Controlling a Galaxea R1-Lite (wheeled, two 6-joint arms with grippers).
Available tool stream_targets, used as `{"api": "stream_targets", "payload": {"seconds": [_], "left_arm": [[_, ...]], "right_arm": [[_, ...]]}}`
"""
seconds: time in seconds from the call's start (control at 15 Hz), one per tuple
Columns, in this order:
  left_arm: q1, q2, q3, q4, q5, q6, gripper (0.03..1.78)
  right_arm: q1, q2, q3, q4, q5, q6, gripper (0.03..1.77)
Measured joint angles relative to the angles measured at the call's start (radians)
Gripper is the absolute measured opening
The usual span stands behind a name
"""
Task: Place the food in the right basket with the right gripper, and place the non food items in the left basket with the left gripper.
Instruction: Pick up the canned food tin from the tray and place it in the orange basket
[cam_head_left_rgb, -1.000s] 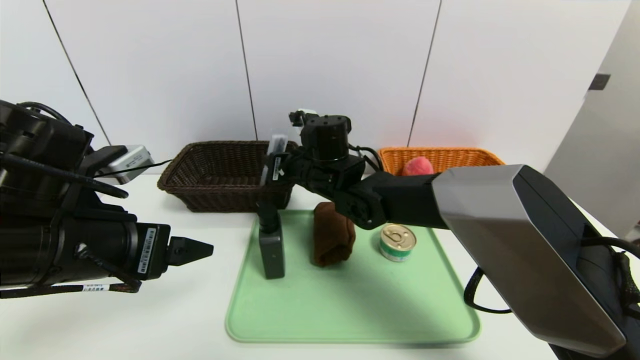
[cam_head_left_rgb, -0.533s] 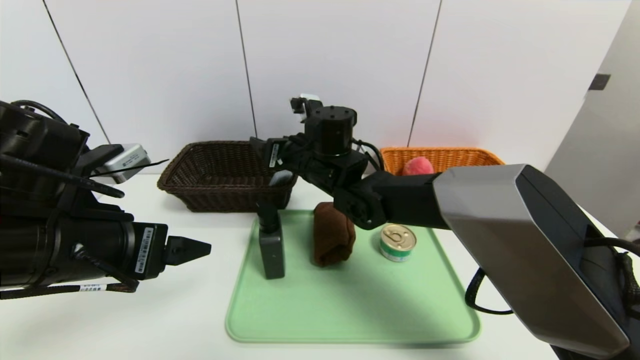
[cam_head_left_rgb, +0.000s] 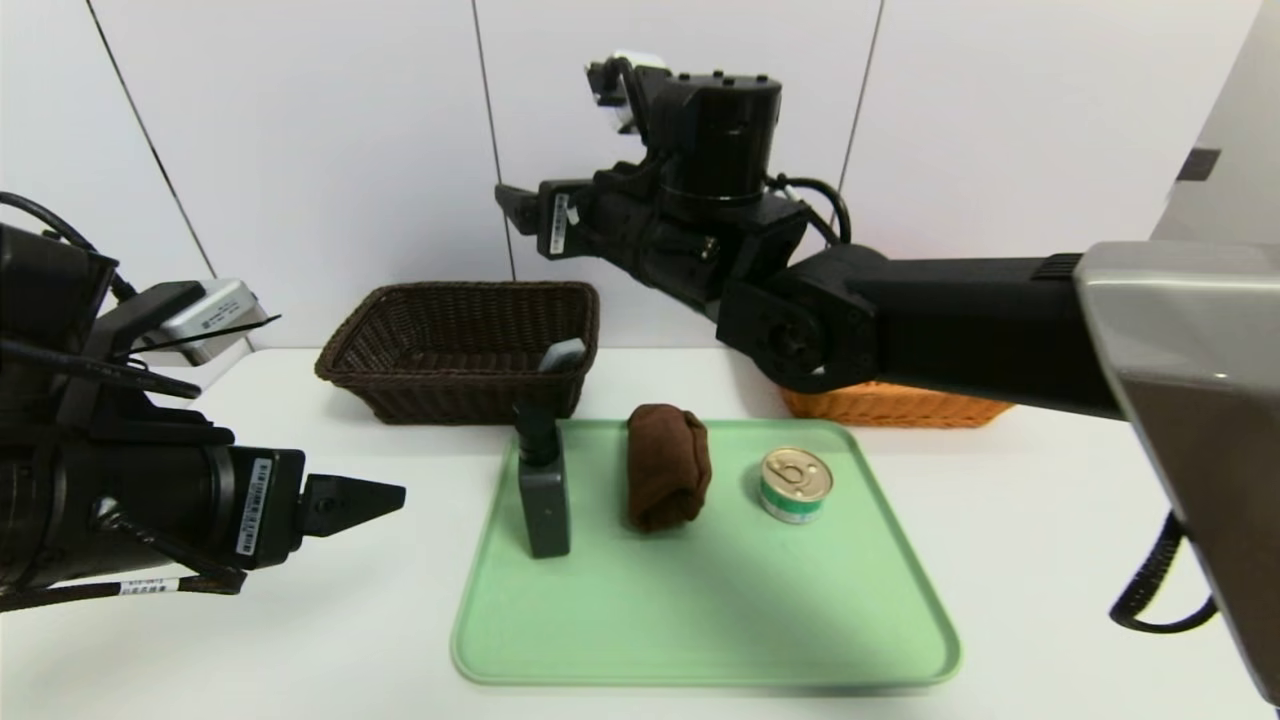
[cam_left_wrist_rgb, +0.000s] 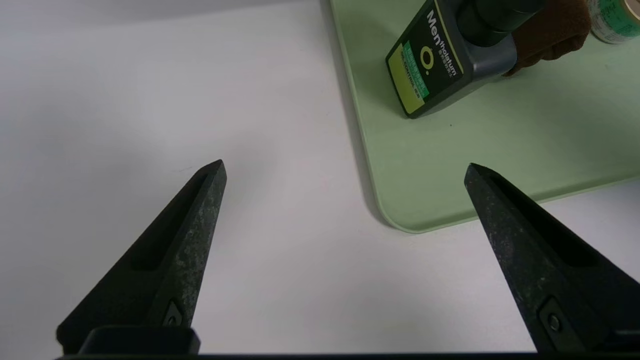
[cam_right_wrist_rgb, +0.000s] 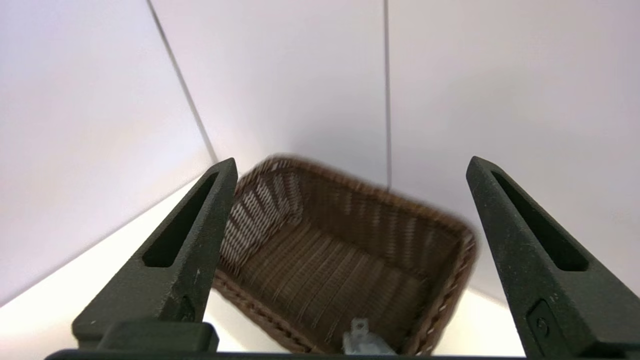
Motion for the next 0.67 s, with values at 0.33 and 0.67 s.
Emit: {"api": "stream_targets", "payload": {"seconds": [0.33, 0.67], "left_arm": [[-0.142, -0.016, -0.054, -0.045, -0.009, -0.025, 1.69], [-0.348, 0.029, -0.122, -0.287, -0.201, -0.104, 1.69]], "right_arm": [[0.049, -0.111, 0.032, 0.060, -0.136, -0.064, 1.64], [0.086, -0.159, 0.059, 0.241, -0.212, -0.062, 1.67]]}}
